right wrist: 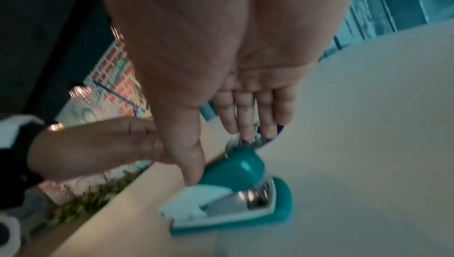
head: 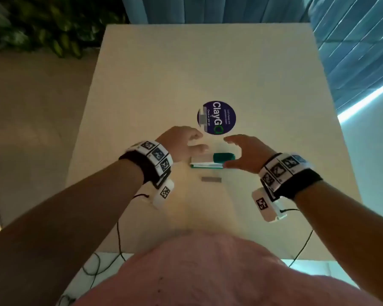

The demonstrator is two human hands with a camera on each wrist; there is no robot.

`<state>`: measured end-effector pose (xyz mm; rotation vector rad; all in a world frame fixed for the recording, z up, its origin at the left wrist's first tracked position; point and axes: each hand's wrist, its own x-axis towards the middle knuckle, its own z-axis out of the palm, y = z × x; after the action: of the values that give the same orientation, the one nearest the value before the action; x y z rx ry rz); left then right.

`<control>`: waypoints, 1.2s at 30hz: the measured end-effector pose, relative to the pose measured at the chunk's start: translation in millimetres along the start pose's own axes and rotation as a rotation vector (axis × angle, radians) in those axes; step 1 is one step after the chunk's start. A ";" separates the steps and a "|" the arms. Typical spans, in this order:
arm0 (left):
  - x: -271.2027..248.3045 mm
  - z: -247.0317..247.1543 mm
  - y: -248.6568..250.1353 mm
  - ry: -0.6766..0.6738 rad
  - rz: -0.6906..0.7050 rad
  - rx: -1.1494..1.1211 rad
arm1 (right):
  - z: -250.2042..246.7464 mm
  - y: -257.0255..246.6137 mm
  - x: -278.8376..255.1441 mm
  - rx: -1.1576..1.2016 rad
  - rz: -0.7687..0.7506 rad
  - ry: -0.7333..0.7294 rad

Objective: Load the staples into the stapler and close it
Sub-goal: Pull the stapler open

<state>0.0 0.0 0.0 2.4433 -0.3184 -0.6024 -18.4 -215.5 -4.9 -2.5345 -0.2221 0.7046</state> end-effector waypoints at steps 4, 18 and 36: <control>7.9 23.4 8.6 -0.144 0.060 0.139 | 22.1 1.4 9.1 -0.051 0.021 -0.056; 22.9 58.5 15.6 -0.065 0.171 0.031 | 28.8 16.4 12.7 0.090 0.041 0.092; -41.3 -20.1 -48.7 0.210 0.124 -0.120 | 33.3 24.7 14.0 0.139 -0.009 0.120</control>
<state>-21.9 63.3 -0.6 2.3262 -0.3351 -0.2994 -23.2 -219.0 -48.2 -2.4312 -0.1384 0.5430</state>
